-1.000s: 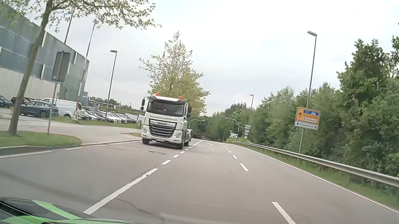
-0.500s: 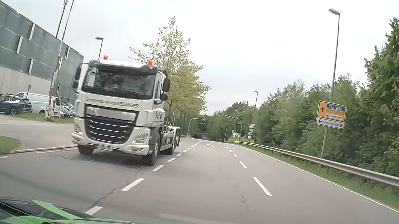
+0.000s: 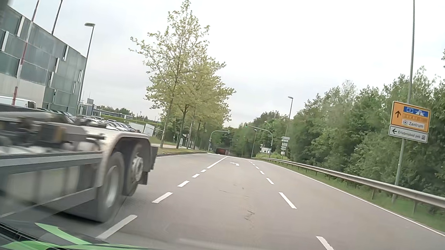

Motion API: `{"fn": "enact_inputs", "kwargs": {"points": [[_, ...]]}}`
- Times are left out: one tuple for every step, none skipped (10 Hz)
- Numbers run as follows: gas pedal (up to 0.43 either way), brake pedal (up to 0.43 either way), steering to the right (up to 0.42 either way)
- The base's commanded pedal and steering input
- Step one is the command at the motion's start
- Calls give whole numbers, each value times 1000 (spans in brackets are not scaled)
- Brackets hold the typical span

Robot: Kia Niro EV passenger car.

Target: Follow the waypoints while adhering to traffic rules and regulations

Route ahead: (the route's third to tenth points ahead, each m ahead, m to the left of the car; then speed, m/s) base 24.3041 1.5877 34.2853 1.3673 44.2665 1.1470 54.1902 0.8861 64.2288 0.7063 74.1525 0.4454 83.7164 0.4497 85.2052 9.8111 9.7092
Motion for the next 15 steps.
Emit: {"fn": "enact_inputs", "kwargs": {"points": [[0,6,-2],[0,6,-1],[0,6,-2],[0,6,-3],[0,6,-3],[0,0,-4],[0,6,-3],[0,0,-3],[0,0,-3],[0,0,-3],[0,0,-3],[0,0,-2],[0,0,-3],[0,0,-3],[0,0,-2]]}}
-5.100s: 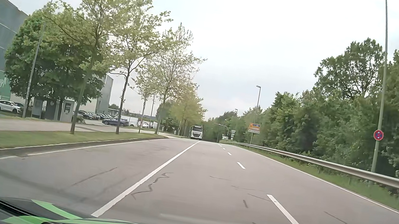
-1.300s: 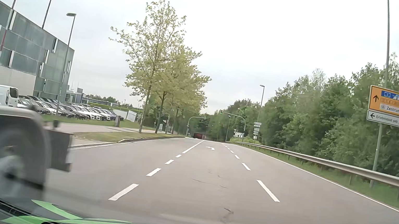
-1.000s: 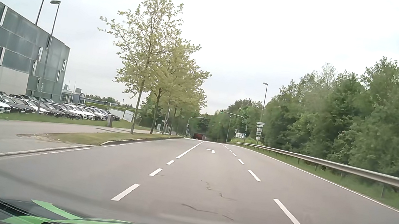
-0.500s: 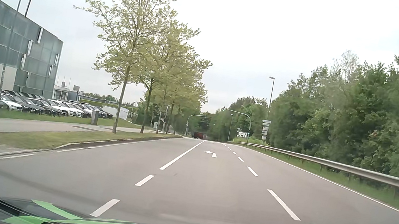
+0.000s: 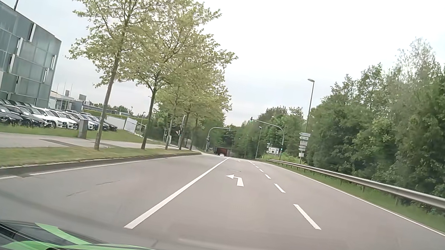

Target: Follow the waypoints while adhering to traffic rules and regulations

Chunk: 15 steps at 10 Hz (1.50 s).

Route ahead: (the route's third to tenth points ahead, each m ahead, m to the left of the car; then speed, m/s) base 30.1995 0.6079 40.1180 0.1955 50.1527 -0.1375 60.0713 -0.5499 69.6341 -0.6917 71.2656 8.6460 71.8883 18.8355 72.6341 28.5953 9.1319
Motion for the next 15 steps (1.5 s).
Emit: {"fn": "enact_inputs", "kwargs": {"points": [[0,0,-2],[0,0,-2],[0,0,-2],[0,0,-2],[0,0,-2],[0,0,-2],[0,0,-2],[0,0,-2],[0,0,-2],[0,0,-2],[0,0,-2],[0,0,-2],[0,0,-2],[0,0,-2],[0,0,-2]]}}
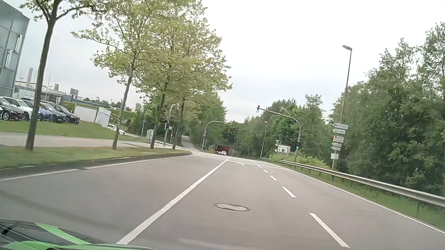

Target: Follow the waypoints while adhering to traffic rules and regulations

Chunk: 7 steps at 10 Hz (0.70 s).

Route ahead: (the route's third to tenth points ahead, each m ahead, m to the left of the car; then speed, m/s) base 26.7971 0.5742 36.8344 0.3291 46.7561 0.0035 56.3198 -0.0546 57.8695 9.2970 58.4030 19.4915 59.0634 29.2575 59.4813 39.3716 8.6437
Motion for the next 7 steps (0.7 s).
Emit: {"fn": "enact_inputs", "kwargs": {"points": [[0,0,-2],[0,0,-2],[0,0,-2],[0,0,-2],[0,0,-2],[0,0,-2],[0,0,0]]}}
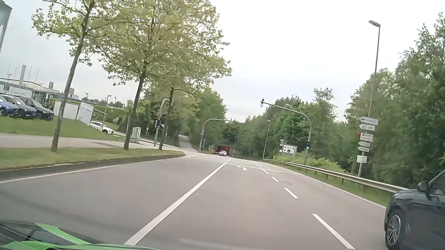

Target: Follow the waypoints while adhering to traffic rules and regulations

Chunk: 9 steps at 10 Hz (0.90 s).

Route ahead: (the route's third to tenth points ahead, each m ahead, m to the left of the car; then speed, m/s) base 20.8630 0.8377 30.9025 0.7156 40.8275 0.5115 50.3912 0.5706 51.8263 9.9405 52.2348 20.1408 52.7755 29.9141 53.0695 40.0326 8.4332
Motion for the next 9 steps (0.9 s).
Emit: {"fn": "enact_inputs", "kwargs": {"points": [[0,12,1],[0,37,1],[0,49,1],[0,98,1],[0,116,1],[0,122,1],[0,122,2],[0,140,3],[0,165,4]]}}
